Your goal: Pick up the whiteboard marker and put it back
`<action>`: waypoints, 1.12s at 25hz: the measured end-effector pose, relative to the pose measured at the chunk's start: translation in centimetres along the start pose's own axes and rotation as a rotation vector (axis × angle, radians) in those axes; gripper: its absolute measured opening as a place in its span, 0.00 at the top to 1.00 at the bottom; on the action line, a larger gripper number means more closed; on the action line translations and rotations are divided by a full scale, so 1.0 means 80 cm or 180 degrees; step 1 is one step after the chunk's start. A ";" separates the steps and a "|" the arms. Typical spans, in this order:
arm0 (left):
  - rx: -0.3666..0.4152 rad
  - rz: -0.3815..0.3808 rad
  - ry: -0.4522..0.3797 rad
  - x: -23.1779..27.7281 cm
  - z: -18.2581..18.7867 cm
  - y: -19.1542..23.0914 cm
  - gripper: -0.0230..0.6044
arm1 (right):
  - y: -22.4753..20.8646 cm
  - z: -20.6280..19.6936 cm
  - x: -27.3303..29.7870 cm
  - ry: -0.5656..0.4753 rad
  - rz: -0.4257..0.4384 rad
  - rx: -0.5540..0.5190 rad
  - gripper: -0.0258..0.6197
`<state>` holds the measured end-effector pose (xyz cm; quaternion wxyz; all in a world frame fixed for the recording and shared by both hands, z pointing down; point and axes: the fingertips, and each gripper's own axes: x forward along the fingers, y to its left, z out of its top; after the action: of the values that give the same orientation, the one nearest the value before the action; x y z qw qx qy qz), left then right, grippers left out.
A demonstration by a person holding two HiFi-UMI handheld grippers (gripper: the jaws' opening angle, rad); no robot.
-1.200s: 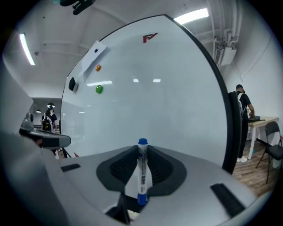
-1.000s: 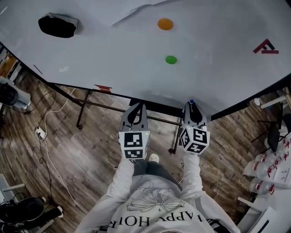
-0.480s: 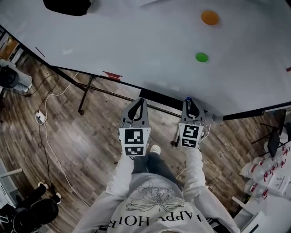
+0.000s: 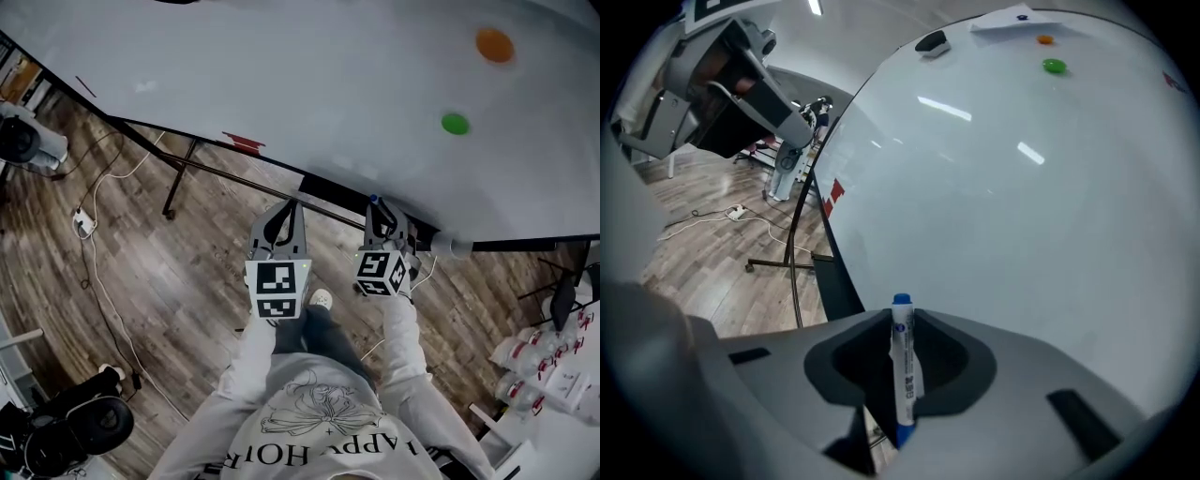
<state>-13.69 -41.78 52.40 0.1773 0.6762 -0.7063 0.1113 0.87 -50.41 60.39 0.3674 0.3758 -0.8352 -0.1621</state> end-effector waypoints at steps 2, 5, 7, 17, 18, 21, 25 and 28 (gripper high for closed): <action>-0.0016 0.0023 0.0021 0.000 -0.004 0.004 0.95 | 0.013 -0.002 0.009 0.0036 0.0123 -0.0057 0.85; -0.0039 0.0071 0.0042 -0.002 -0.010 0.013 0.95 | 0.033 -0.006 0.021 0.0087 0.0297 -0.0180 0.84; -0.0051 0.0106 0.0055 -0.004 -0.013 0.020 0.95 | 0.044 -0.010 0.028 0.0127 0.0388 -0.0248 0.83; -0.0083 0.0189 0.0133 -0.010 -0.027 0.037 0.95 | 0.062 -0.019 0.038 0.0164 0.0592 0.0020 0.78; -0.0086 0.0185 0.0129 -0.010 -0.026 0.036 0.95 | 0.060 -0.016 0.037 0.0147 0.0586 0.0042 0.77; -0.0093 0.0179 0.0094 -0.012 -0.019 0.033 0.95 | 0.050 -0.003 0.025 0.0048 0.0538 0.0201 0.78; -0.0064 0.0157 -0.0002 -0.015 -0.002 0.027 0.95 | 0.032 0.025 0.000 -0.0144 0.0462 0.0695 0.83; -0.0022 0.0118 -0.0106 -0.019 0.019 0.018 0.95 | 0.010 0.052 -0.025 -0.0350 0.0363 0.1113 0.88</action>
<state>-15.26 -40.92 50.53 0.1657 0.6642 -0.7220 0.1009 -1.65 -48.42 57.02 0.2590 0.3766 -0.8893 -0.0137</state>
